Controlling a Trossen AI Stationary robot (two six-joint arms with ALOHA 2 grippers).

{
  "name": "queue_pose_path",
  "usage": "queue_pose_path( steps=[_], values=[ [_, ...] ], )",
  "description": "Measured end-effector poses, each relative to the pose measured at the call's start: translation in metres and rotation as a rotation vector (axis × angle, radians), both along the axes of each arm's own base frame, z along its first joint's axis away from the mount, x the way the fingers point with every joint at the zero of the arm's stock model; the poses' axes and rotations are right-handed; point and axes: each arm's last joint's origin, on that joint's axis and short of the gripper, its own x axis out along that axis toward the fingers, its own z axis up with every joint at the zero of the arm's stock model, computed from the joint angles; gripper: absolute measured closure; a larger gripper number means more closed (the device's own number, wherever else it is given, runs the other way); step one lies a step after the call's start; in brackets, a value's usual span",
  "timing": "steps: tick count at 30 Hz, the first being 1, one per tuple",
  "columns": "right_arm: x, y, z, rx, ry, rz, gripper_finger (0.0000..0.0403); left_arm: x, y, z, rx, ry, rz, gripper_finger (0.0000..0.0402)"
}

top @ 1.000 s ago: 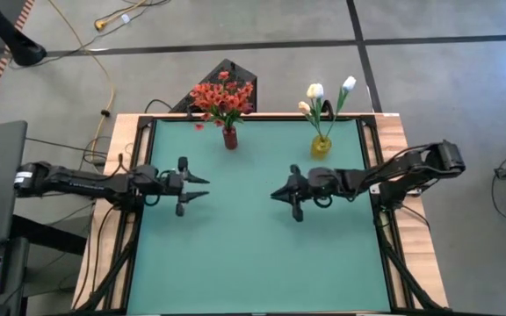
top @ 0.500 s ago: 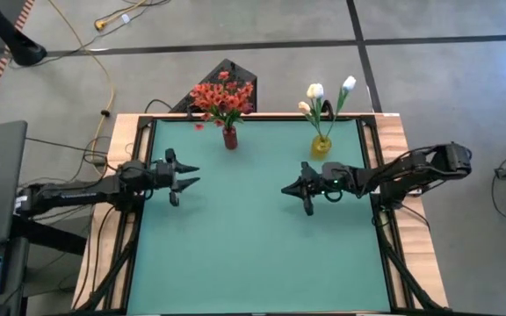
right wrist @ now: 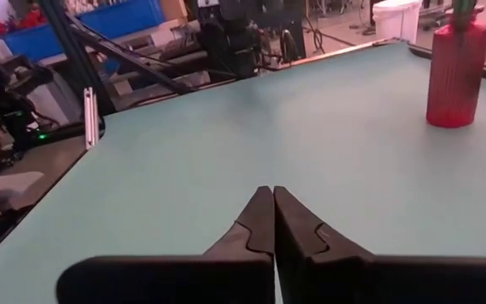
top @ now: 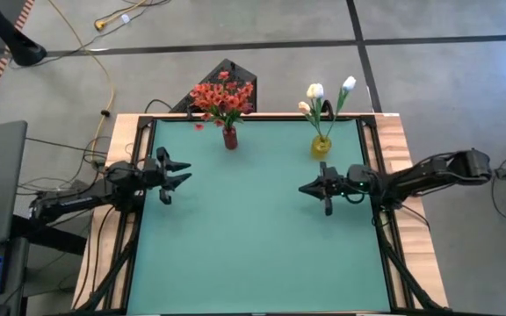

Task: Sort flowers into vase by color
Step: Return to Home Position

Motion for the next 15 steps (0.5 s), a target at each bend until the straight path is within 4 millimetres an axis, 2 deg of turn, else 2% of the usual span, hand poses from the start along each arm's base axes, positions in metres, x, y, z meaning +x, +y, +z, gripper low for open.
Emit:
queue_pose_path(
  steps=[5,15],
  values=[
    [-0.014,-0.003,-0.005,-0.001,-0.013,-0.026,0.0374,0.0,0.0,-0.001,-0.027,0.003,-0.011,0.026],
    [-0.022,-0.012,-0.003,-0.016,-0.009,0.031,0.0378,0.0,-0.001,-0.002,-0.023,0.009,-0.021,0.026]
  ],
)
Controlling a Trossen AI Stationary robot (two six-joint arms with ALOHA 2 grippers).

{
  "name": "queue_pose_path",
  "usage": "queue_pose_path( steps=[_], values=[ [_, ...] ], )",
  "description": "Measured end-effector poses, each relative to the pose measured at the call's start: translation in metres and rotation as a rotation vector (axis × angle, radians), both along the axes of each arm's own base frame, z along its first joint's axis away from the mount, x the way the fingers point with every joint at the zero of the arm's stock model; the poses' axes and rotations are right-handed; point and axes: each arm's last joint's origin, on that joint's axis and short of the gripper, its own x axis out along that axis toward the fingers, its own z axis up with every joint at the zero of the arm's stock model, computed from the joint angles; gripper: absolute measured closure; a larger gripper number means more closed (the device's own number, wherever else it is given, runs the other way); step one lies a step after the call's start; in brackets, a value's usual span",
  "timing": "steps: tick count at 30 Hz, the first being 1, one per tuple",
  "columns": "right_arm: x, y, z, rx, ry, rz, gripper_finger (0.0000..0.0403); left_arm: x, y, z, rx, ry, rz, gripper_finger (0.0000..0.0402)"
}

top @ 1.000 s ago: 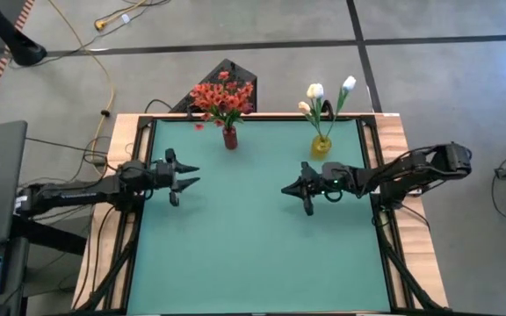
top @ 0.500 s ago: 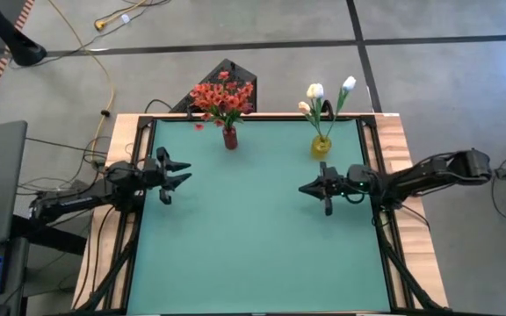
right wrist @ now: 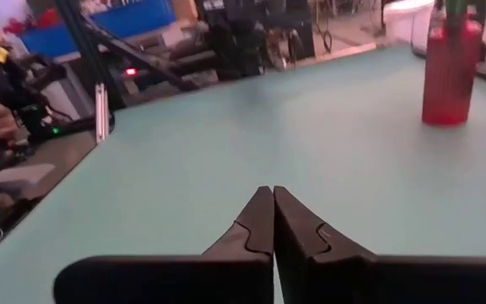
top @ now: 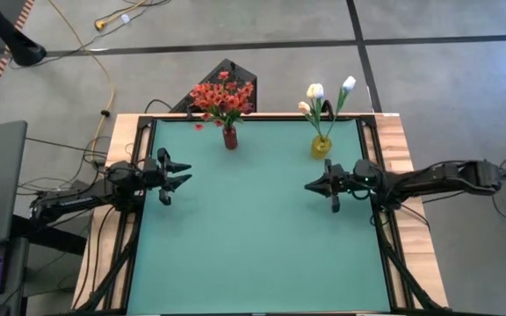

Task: Sort flowers into vase by color
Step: Return to Home Position

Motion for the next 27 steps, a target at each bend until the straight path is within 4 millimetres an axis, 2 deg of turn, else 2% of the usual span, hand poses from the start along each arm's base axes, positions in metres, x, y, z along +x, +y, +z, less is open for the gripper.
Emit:
queue_pose_path(
  steps=[9,27],
  values=[
    [-0.011,-0.008,-0.005,0.047,0.095,-0.06,0.038,0.0,0.0,-0.001,0.011,0.006,0.002,0.026],
    [-0.036,-0.003,-0.006,0.055,0.174,-0.152,0.0379,0.001,0.0,-0.006,0.013,0.062,0.004,0.026]
  ],
)
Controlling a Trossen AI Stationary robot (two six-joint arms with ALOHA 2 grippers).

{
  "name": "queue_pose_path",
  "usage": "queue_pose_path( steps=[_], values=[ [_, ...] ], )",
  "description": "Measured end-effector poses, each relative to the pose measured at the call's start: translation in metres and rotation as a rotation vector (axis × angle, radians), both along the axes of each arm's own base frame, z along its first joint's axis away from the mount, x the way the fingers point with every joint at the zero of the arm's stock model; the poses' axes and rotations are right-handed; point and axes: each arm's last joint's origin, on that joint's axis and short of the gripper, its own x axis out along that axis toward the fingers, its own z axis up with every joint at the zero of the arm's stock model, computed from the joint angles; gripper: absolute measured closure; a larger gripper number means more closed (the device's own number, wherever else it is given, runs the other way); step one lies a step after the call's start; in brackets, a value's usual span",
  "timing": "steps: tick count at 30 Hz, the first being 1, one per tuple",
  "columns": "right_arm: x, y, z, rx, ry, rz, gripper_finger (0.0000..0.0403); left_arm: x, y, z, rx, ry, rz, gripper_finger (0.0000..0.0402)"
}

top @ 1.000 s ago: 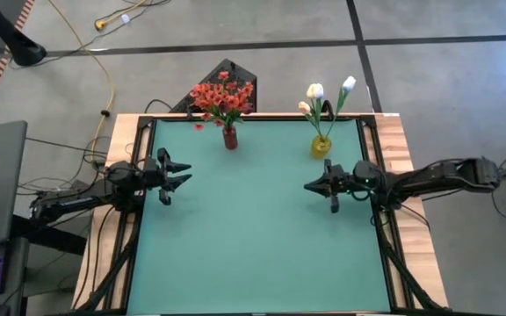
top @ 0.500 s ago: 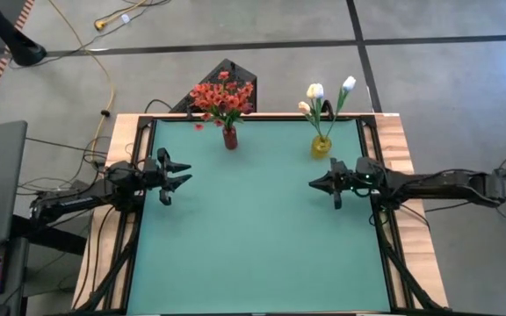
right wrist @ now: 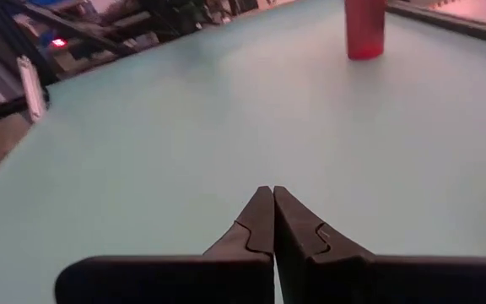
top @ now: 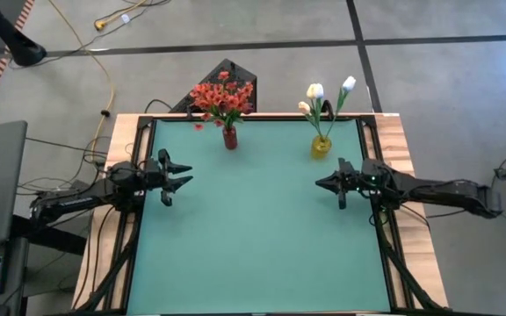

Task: Sort flowers into vase by color
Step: Return to Home Position

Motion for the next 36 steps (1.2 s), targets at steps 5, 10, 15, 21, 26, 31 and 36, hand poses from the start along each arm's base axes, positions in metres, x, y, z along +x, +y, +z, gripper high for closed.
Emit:
queue_pose_path(
  steps=[5,10,15,21,26,31,36],
  values=[
    [-0.0025,-0.0002,0.002,-0.031,0.007,-0.031,0.0379,-0.0001,0.0004,0.0005,0.016,-0.002,0.015,0.026],
    [-0.003,-0.0002,0.0041,-0.121,0.047,-0.006,0.0377,-0.0005,0.0021,0.0,0.012,0.003,0.073,0.026],
    [-0.0029,-0.0003,0.0044,-0.124,0.048,-0.006,0.0364,-0.0007,0.0027,-0.0009,0.009,0.012,0.097,0.026],
    [-0.0029,-0.0003,0.0047,-0.124,0.047,-0.006,0.036,-0.0006,0.0028,-0.0059,-0.002,0.062,0.098,0.026],
    [-0.0029,-0.0003,0.0048,-0.124,0.047,-0.005,0.0359,-0.0005,0.0028,-0.0073,-0.006,0.076,0.097,0.026],
    [-0.0029,-0.0003,0.0051,-0.124,0.046,-0.005,0.0359,-0.0005,0.0028,-0.0073,-0.006,0.077,0.097,0.026],
    [-0.0029,-0.0003,0.0051,-0.124,0.046,-0.005,0.0359,-0.0005,0.0028,-0.0073,-0.007,0.077,0.097,0.026]
  ],
)
